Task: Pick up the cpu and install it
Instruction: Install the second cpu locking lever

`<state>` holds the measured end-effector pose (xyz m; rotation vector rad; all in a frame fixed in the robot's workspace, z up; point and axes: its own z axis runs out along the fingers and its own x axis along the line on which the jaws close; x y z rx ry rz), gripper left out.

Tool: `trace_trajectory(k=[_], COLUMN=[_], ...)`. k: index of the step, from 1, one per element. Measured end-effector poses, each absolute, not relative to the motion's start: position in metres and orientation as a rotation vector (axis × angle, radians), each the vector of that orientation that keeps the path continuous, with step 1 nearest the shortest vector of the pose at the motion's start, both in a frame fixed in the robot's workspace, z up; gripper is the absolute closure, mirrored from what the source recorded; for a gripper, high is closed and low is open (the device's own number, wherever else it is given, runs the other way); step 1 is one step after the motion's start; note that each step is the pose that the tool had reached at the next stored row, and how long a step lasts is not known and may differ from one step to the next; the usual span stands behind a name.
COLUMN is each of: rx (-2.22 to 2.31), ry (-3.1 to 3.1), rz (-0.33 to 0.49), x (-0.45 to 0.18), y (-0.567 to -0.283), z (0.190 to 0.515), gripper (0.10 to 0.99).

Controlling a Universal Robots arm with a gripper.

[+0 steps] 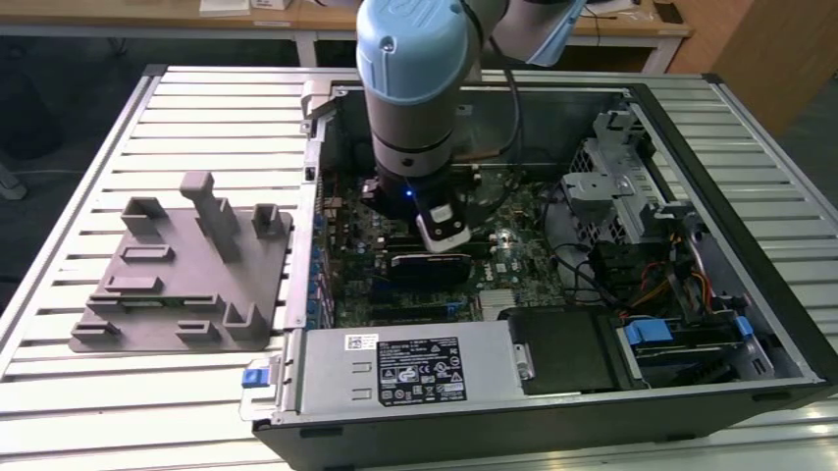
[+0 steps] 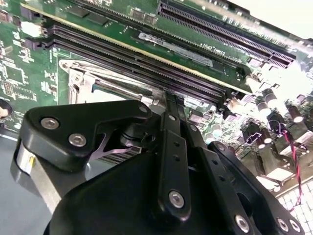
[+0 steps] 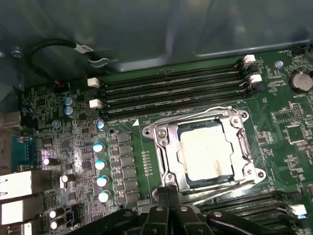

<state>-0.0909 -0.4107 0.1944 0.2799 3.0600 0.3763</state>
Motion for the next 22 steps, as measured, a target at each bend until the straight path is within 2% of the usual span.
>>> trace_trajectory(k=[11,22], rx=[0.280,0.281], ry=[3.059,3.059], rz=[0.390,0.390], x=[-0.093,-0.092], y=[-0.411,-0.411], z=[0.194,0.223], gripper=[0.980,0.980])
